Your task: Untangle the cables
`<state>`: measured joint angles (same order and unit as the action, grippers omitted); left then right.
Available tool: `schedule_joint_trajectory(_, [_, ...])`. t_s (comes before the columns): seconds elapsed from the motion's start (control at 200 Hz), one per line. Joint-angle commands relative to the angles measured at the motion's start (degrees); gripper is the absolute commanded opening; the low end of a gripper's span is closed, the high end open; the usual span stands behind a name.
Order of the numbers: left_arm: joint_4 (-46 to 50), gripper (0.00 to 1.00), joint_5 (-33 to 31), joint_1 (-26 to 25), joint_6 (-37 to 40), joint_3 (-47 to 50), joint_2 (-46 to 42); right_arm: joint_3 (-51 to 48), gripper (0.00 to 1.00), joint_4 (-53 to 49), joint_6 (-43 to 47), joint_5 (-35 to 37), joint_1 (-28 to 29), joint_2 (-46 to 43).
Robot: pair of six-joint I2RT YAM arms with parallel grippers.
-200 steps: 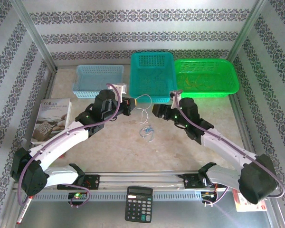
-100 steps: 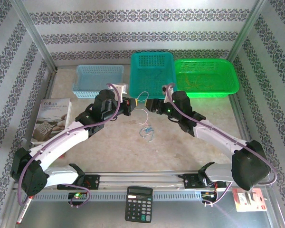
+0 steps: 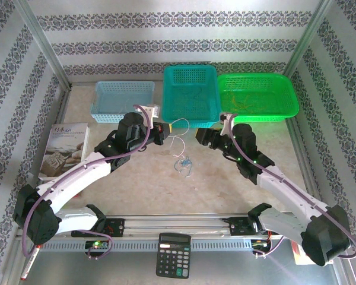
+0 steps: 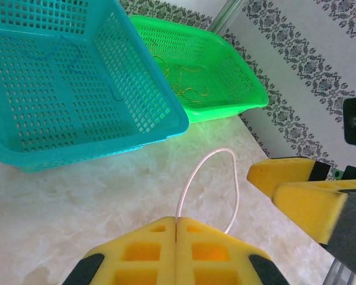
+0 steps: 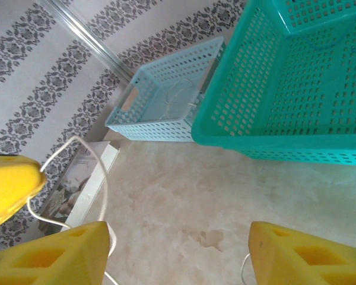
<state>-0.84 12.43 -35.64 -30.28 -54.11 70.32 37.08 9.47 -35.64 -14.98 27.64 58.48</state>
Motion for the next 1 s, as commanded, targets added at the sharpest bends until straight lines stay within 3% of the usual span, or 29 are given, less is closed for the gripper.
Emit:
schedule_joint_trajectory(0.0, [-2.79,0.00,0.36,-0.49,0.05,0.78,-1.24,2.17,0.65,0.00,1.65,-1.01,2.00,0.19])
schedule_joint_trajectory(0.215, [-3.09,0.00,0.65,-0.48,-0.39,0.67,-1.24,7.91,0.66,0.30,3.38,0.54,5.03,6.48])
schedule_joint_trajectory(0.515, [-3.18,0.00,0.73,-0.63,-0.74,0.58,-2.04,10.52,0.62,3.17,4.83,2.35,4.99,16.47])
schedule_joint_trajectory(0.6, [-3.18,0.00,0.58,-0.58,-0.50,0.84,-2.35,9.72,0.51,3.78,4.85,1.81,4.50,17.53])
schedule_joint_trajectory(0.699, [-2.86,0.00,0.11,-0.59,0.19,1.32,-2.34,8.18,0.18,3.52,4.97,1.06,3.14,16.33])
schedule_joint_trajectory(0.779, [-2.89,0.00,-0.50,-0.49,0.90,1.78,-2.17,6.69,0.00,2.36,5.05,-0.12,1.35,14.17])
schedule_joint_trajectory(0.924, [-1.79,0.00,-3.99,-0.49,2.57,1.90,-1.29,5.29,0.00,-4.13,7.49,-3.46,-1.46,8.32])
schedule_joint_trajectory(0.994, [-0.54,0.00,-6.37,-0.41,3.35,1.23,-0.31,5.29,0.00,-7.29,8.37,-8.49,-2.78,5.85])
